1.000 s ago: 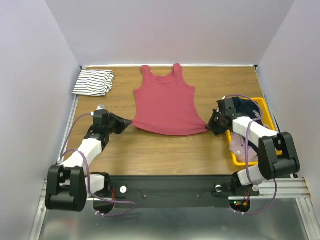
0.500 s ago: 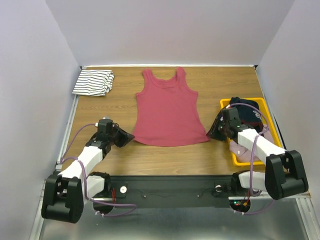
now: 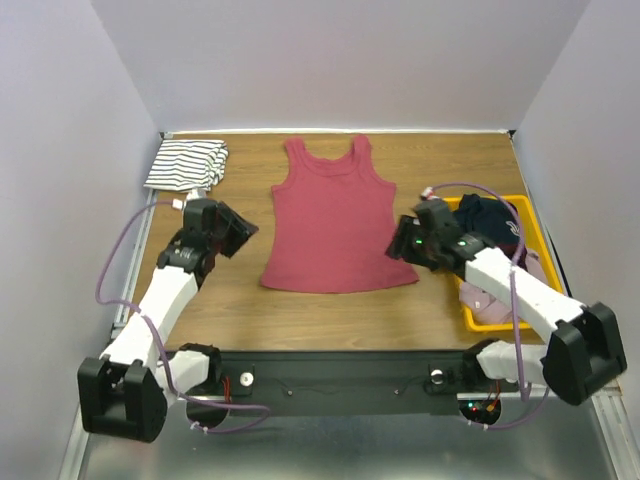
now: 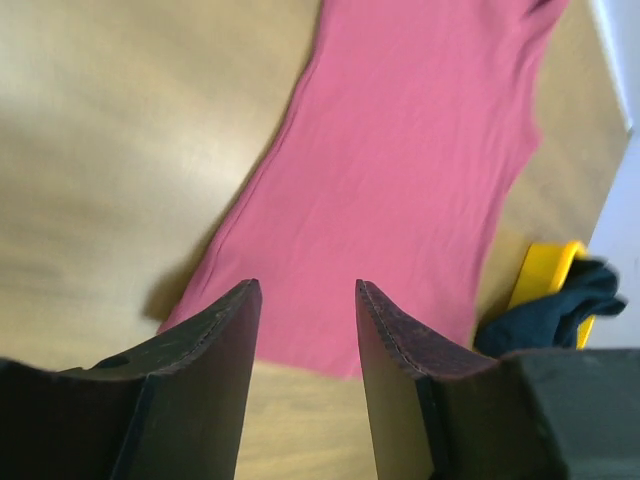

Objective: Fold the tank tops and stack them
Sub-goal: Flatten the tank top out, then fold the tank top

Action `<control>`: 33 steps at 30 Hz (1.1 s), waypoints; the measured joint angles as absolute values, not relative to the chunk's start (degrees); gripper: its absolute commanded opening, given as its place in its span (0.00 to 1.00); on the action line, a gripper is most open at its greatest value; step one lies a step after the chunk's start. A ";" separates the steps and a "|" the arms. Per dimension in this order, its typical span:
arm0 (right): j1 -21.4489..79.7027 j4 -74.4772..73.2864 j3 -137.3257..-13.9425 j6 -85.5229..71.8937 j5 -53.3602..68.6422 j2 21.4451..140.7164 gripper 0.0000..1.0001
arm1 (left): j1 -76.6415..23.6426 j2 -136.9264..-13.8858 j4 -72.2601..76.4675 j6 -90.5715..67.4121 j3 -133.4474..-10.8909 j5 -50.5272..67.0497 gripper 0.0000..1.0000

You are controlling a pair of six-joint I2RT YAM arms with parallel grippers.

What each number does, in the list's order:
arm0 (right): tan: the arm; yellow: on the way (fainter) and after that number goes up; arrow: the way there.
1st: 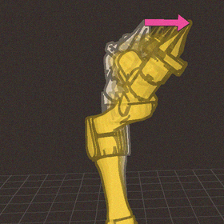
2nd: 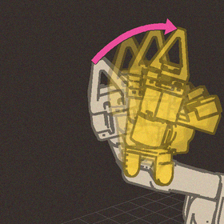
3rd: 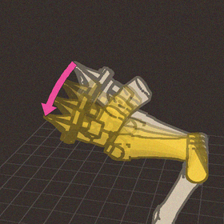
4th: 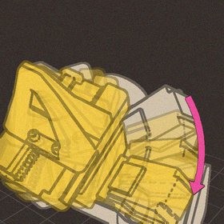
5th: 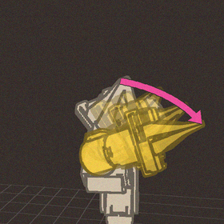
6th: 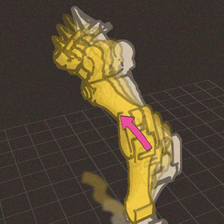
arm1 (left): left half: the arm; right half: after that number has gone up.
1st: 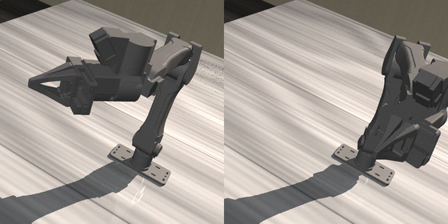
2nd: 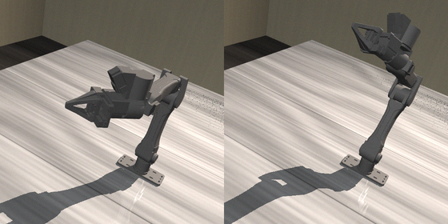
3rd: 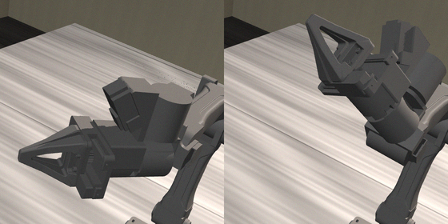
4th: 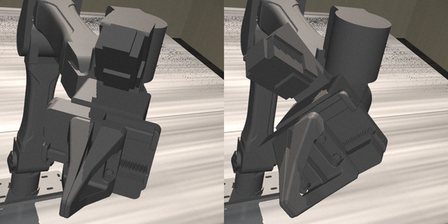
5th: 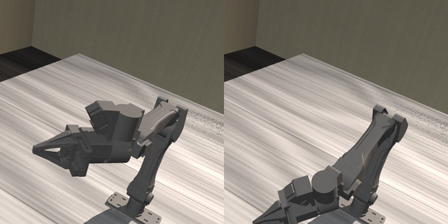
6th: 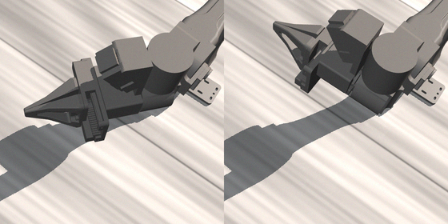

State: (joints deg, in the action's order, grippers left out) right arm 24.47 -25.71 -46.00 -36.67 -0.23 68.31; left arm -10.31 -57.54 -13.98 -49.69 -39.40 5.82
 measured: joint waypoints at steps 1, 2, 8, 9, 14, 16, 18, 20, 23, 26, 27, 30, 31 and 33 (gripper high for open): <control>27.83 -25.63 -47.77 -36.97 -1.13 69.89 0.56 | -9.85 -59.92 -13.69 -48.51 -42.74 5.19 0.52; 31.22 -25.34 -50.00 -37.43 -2.11 71.99 0.54 | -9.61 -61.63 -12.47 -47.13 -44.84 5.02 0.52; 45.82 -22.46 -64.14 -38.89 -5.74 88.09 0.48 | -8.88 -84.77 -6.44 -38.46 -60.75 6.61 0.50; 47.07 -21.91 -66.26 -38.92 -6.24 90.65 0.47 | -8.88 -90.08 -5.26 -36.71 -63.94 7.57 0.51; 54.39 -20.86 -79.26 -39.00 -8.21 103.57 0.46 | -8.86 -109.60 -5.78 -29.98 -78.22 12.84 0.54; 56.60 -20.43 -82.32 -39.00 -8.43 106.56 0.46 | -8.86 -114.76 -6.72 -27.77 -82.65 14.02 0.54; 59.02 -20.18 -85.17 -38.96 -8.78 109.89 0.46 | -8.86 -117.47 -7.64 -26.26 -85.17 14.39 0.54; 61.43 -20.10 -88.01 -38.83 -9.08 113.45 0.46 | -8.84 -119.48 -9.19 -24.49 -87.83 14.41 0.54; 63.61 -20.21 -91.24 -38.79 -9.93 117.01 0.46 | -8.82 -120.86 -10.26 -22.85 -90.13 14.37 0.54; 65.41 -20.14 -93.71 -38.57 -11.20 120.36 0.46 | -8.69 -121.12 -10.63 -21.82 -90.76 14.33 0.54; 65.73 -20.25 -94.17 -38.52 -11.77 121.01 0.46 | -8.60 -121.12 -10.63 -21.58 -90.78 14.31 0.54; 66.08 -20.49 -95.39 -38.39 -13.21 122.52 0.46 | -8.51 -121.12 -10.98 -21.21 -90.78 14.33 0.54; 66.08 -20.53 -95.81 -38.37 -13.89 123.04 0.46 | -8.51 -121.12 -10.98 -21.12 -90.78 14.31 0.54; 66.06 -20.62 -96.42 -38.39 -15.11 123.70 0.46 | -8.51 -121.12 -11.00 -21.02 -90.78 14.33 0.54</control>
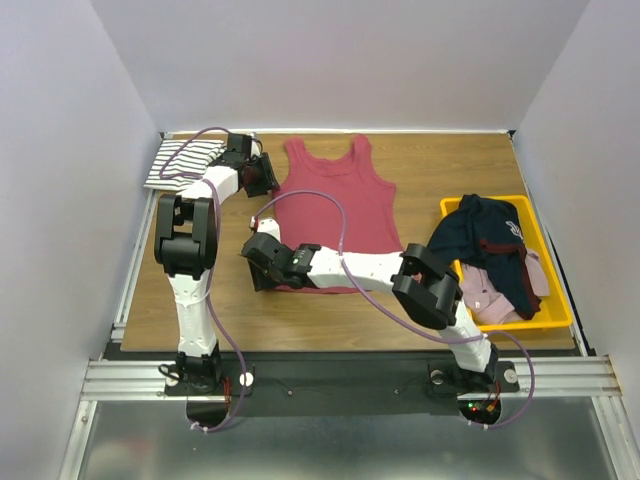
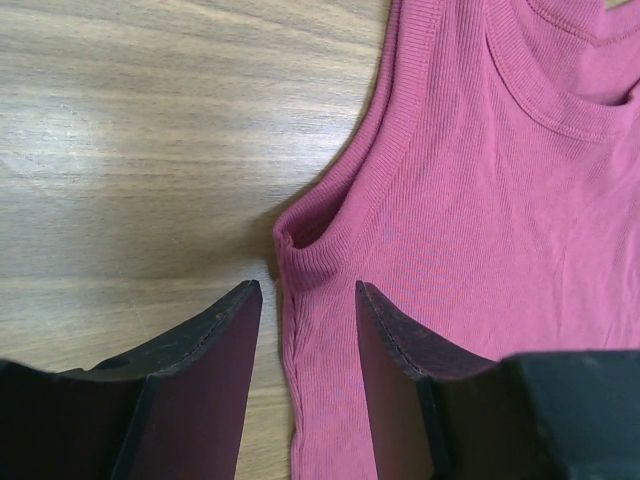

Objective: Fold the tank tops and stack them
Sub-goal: Fold the tank top

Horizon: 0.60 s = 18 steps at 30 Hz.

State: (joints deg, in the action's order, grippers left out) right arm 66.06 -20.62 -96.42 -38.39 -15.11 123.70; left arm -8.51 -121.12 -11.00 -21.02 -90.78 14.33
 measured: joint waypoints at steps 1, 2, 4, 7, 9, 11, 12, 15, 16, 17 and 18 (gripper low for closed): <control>66.06 -20.62 -96.82 -38.37 -15.81 124.16 0.46 | -8.51 -121.12 -11.00 -20.99 -90.78 14.33 0.54; 66.04 -20.64 -97.06 -38.37 -16.32 124.42 0.46 | -8.51 -121.12 -10.98 -20.99 -90.78 14.35 0.54; 65.95 -20.80 -97.80 -38.37 -17.37 125.27 0.46 | -8.51 -121.14 -10.98 -21.02 -90.78 14.39 0.54; 66.04 -20.99 -99.29 -38.35 -18.09 126.91 0.46 | -8.51 -121.43 -10.94 -21.02 -90.78 14.61 0.53; 66.08 -21.04 -100.05 -38.26 -18.37 128.07 0.46 | -8.51 -121.89 -10.92 -21.02 -90.78 14.68 0.53; 66.11 -21.19 -100.18 -38.15 -18.59 128.95 0.40 | -8.51 -122.52 -10.94 -21.02 -90.78 14.79 0.53; 66.11 -21.47 -100.18 -38.15 -18.72 129.14 0.36 | -8.51 -122.72 -10.94 -21.02 -90.78 14.81 0.53; 66.15 -21.85 -100.18 -38.00 -19.22 129.32 0.26 | -8.51 -123.04 -11.00 -21.02 -90.78 14.81 0.52; 66.17 -21.93 -100.18 -38.00 -19.33 129.32 0.24 | -8.51 -123.04 -10.98 -21.02 -90.78 14.79 0.52; 66.19 -22.06 -100.07 -37.98 -19.42 129.32 0.21 | -8.51 -123.04 -10.98 -21.04 -90.78 14.81 0.52; 66.19 -22.06 -99.90 -37.98 -19.57 129.29 0.16 | -8.51 -123.04 -10.98 -21.02 -90.78 14.81 0.52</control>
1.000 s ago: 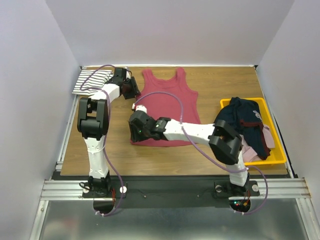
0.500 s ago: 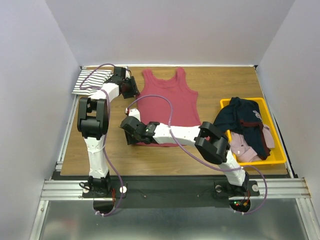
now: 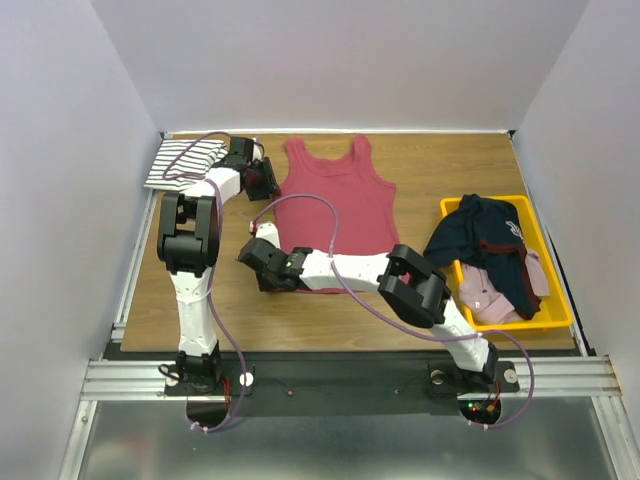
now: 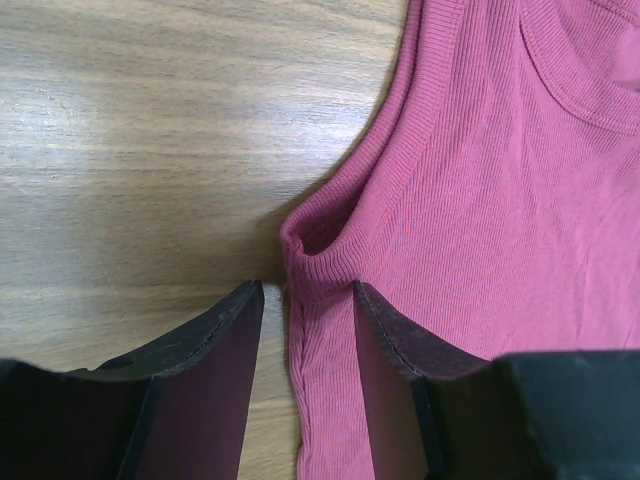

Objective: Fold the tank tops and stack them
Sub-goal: Fold the tank top

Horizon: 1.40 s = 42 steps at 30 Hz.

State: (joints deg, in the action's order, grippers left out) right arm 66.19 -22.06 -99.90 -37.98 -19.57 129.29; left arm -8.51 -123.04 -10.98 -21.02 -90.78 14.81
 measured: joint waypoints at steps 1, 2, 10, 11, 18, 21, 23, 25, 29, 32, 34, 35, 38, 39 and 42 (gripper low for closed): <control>66.26 -21.98 -99.57 -38.02 -19.73 129.21 0.13 | -8.51 -123.04 -10.98 -21.04 -90.78 14.79 0.52; 66.28 -21.71 -98.76 -38.17 -19.92 128.77 0.11 | -8.51 -123.07 -10.98 -21.04 -90.78 14.79 0.52; 66.46 -22.26 -92.55 -39.46 -19.92 124.22 0.00 | -8.51 -123.07 -10.72 -21.23 -90.76 15.11 0.52; 66.46 -22.26 -91.74 -39.64 -19.92 123.52 0.00 | -8.51 -123.07 -10.55 -21.30 -90.74 15.16 0.52; 66.46 -22.65 -88.73 -40.64 -19.14 117.40 0.00 | -8.51 -123.02 -9.74 -22.11 -89.60 14.22 0.51; 66.46 -22.39 -88.01 -41.01 -18.79 115.70 0.00 | -8.51 -122.67 -9.23 -23.09 -88.92 13.28 0.52; 66.41 -22.28 -87.26 -41.30 -18.39 115.00 0.00 | -8.51 -122.26 -9.04 -23.51 -88.27 13.04 0.52; 66.35 -22.31 -86.46 -41.63 -17.98 114.76 0.00 | -8.51 -121.62 -8.47 -23.92 -87.22 12.97 0.52; 66.28 -22.61 -85.30 -42.06 -17.52 114.74 0.00 | -8.51 -121.25 -8.40 -24.45 -86.72 12.69 0.46; 66.28 -22.52 -85.30 -42.30 -17.34 114.69 0.00 | -8.51 -121.21 -8.32 -24.77 -86.48 12.56 0.43; 66.28 -22.52 -85.30 -42.39 -17.15 114.67 0.00 | -8.51 -120.84 -8.08 -25.08 -85.69 12.38 0.43; 66.28 -22.52 -85.30 -42.46 -17.06 114.67 0.00 | -8.51 -120.57 -7.86 -25.15 -85.27 12.36 0.43; 66.24 -22.52 -85.30 -42.50 -16.71 114.67 0.00 | -8.51 -119.37 -7.57 -25.65 -83.61 12.10 0.49; 66.17 -22.52 -85.30 -42.50 -16.64 114.67 0.01 | -8.51 -118.96 -7.46 -25.65 -83.15 12.12 0.51; 66.04 -22.50 -85.30 -42.52 -16.47 114.67 0.01 | -8.51 -117.91 -7.05 -25.80 -82.19 12.10 0.53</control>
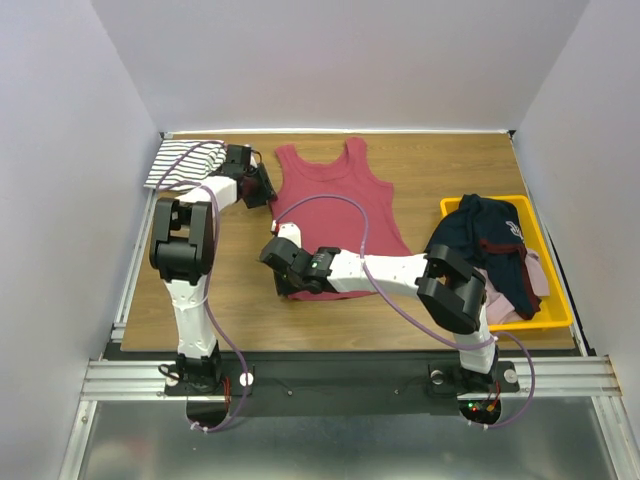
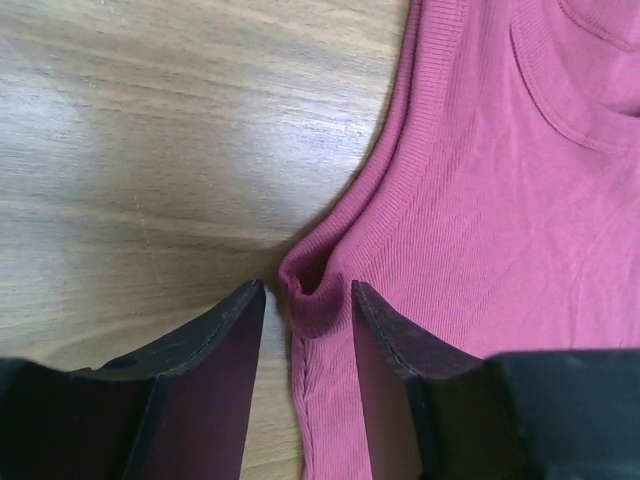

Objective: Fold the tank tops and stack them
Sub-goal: Fold the tank top

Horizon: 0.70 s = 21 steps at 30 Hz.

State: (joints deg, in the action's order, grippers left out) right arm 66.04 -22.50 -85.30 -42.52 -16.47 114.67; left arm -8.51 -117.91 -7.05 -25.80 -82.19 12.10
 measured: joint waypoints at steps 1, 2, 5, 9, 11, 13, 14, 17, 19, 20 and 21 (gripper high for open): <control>66.02 -22.52 -85.30 -42.50 -16.43 114.67 0.00 | -8.51 -117.56 -6.90 -25.87 -81.91 12.12 0.53; 66.02 -22.52 -85.30 -42.52 -16.43 114.67 0.00 | -8.51 -116.81 -6.55 -25.87 -81.28 12.10 0.52; 66.02 -22.52 -85.30 -42.52 -16.27 114.67 0.00 | -8.51 -115.15 -6.07 -25.98 -80.07 12.12 0.49; 66.02 -22.52 -85.30 -42.54 -16.23 114.67 0.00 | -8.51 -113.69 -5.43 -26.33 -79.07 12.01 0.43; 66.02 -22.52 -85.30 -42.57 -16.23 114.67 0.00 | -8.51 -113.69 -5.37 -26.39 -79.07 11.94 0.43; 66.02 -22.52 -85.30 -42.59 -16.23 114.67 0.00 | -8.51 -113.69 -5.37 -26.48 -78.76 11.81 0.43; 66.02 -22.52 -85.30 -42.59 -16.23 114.67 0.00 | -8.51 -113.69 -5.43 -26.48 -78.72 11.73 0.43; 66.02 -22.52 -85.30 -42.70 -16.23 114.67 0.00 | -8.51 -113.71 -5.72 -26.50 -78.59 11.14 0.41; 66.02 -22.52 -85.30 -42.72 -16.23 114.67 0.01 | -8.51 -113.71 -5.82 -26.50 -78.59 10.59 0.40; 66.02 -22.52 -85.30 -42.72 -16.23 114.67 0.00 | -8.51 -113.71 -5.91 -26.52 -78.59 10.44 0.38; 66.02 -22.52 -85.30 -42.72 -16.23 114.67 0.00 | -8.51 -113.71 -5.96 -26.57 -78.59 10.35 0.38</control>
